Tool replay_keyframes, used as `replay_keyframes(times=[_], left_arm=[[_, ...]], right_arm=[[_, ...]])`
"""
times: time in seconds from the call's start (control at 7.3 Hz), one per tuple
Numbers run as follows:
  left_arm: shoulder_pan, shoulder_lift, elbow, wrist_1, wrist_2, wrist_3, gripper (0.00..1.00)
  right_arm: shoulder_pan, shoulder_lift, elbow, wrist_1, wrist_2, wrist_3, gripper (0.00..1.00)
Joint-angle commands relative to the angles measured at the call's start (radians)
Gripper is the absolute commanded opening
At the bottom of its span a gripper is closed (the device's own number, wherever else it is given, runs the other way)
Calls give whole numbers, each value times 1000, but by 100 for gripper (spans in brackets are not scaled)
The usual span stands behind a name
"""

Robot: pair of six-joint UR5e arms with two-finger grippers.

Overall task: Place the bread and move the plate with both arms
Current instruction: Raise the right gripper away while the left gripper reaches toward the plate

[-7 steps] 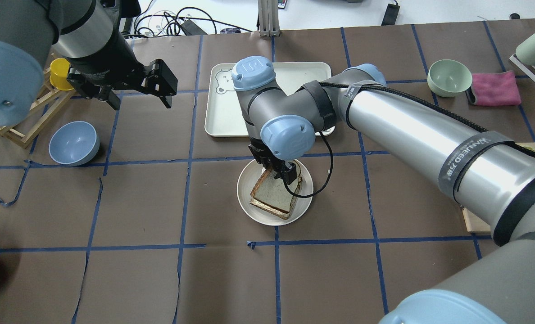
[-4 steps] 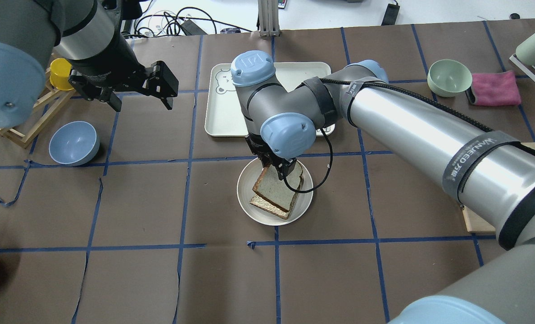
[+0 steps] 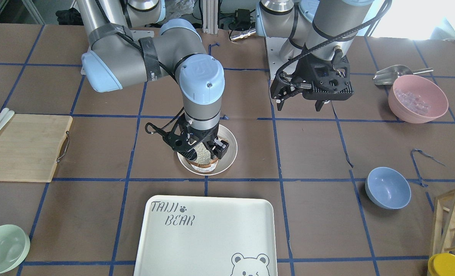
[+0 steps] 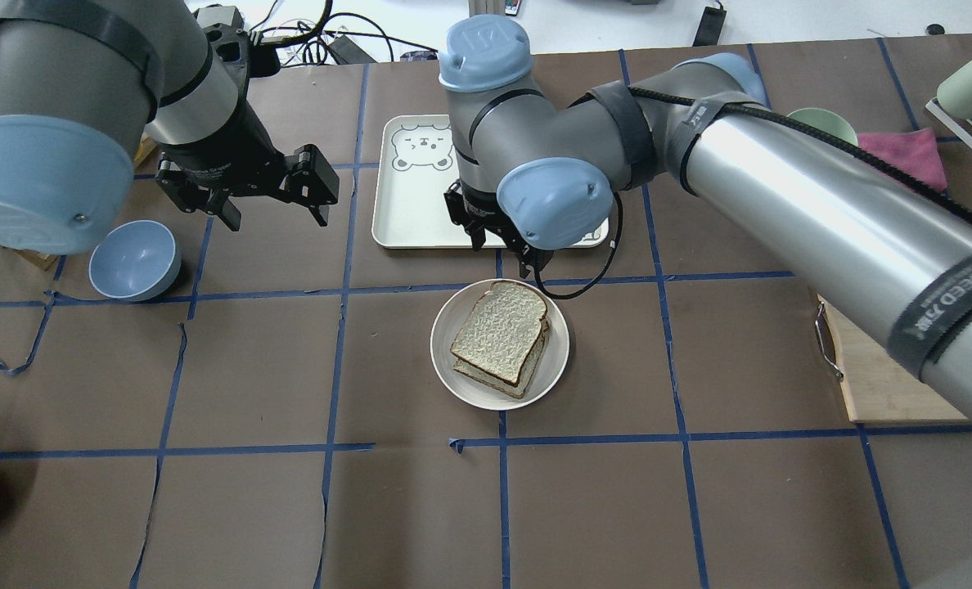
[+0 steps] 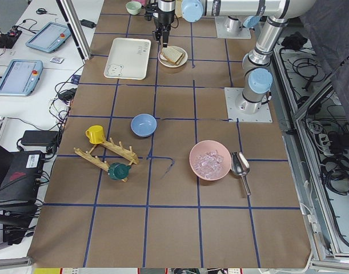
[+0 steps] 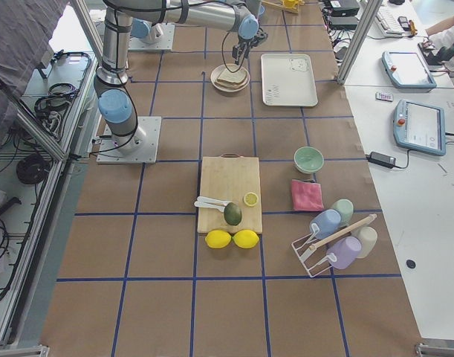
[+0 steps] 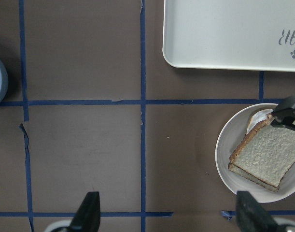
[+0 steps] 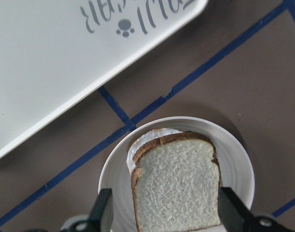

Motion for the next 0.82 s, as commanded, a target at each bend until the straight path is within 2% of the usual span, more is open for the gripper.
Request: replay_keyframes(times=[0.0,0.27,0.55,0.68], left_arm=[[-2,-47,-80,94,-80,-104,100],[-21,-117,-191,233,-98,-251,100],[-108,-202,-265,393,-96,-388,100],[-141,-243,-300,454,-96,-417,100]], right_arm=[[-167,-68,-64,75,2,-386,97],[-270,-141,-136,184,0,-663,100],[-283,-224,-183,300,-4,-786,100],[-284,-258,-181,299,5,-901,100]])
